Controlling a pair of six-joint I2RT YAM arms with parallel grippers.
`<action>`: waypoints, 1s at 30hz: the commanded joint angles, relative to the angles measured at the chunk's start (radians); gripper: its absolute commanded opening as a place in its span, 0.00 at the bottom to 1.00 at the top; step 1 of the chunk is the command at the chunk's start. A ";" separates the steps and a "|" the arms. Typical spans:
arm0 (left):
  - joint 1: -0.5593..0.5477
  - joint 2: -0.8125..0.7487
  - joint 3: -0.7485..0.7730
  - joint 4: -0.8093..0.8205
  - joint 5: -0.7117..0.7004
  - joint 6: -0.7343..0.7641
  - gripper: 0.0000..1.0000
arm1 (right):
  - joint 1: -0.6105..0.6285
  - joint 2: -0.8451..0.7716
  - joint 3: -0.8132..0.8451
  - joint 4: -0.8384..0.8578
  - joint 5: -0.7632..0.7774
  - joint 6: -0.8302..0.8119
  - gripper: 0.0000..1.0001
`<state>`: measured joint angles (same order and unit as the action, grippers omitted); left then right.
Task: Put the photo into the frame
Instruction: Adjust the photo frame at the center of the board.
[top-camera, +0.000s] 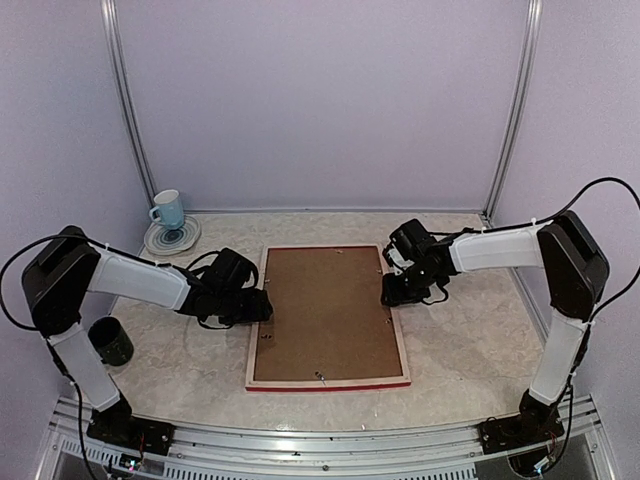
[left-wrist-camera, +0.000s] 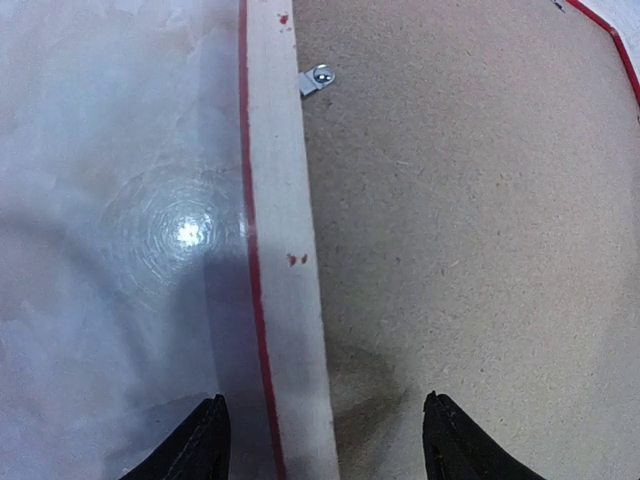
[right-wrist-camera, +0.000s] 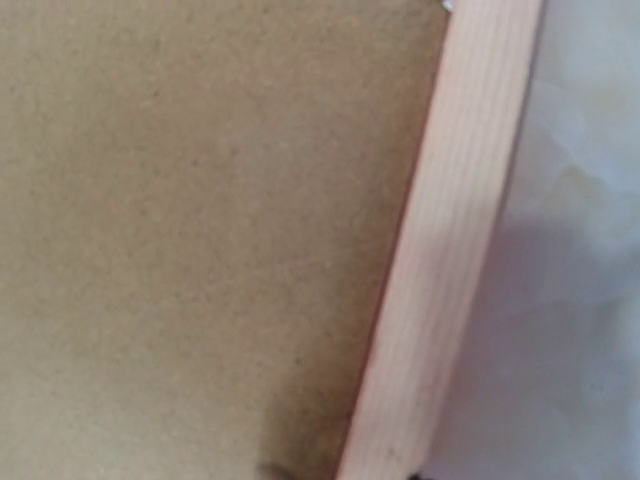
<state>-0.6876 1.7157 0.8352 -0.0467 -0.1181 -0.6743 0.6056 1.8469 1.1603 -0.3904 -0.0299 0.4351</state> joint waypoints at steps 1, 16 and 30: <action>0.002 0.034 0.007 0.068 0.043 0.006 0.65 | -0.012 0.045 0.008 0.028 -0.051 0.001 0.37; 0.005 0.062 0.003 0.082 0.037 -0.016 0.60 | -0.043 -0.036 -0.041 0.027 0.051 0.068 0.37; 0.006 0.089 0.000 0.111 0.037 -0.022 0.37 | -0.043 0.047 -0.022 0.095 -0.068 0.083 0.33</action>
<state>-0.6811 1.7687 0.8368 0.0628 -0.1059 -0.6910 0.5671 1.8622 1.1183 -0.3199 -0.0750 0.5110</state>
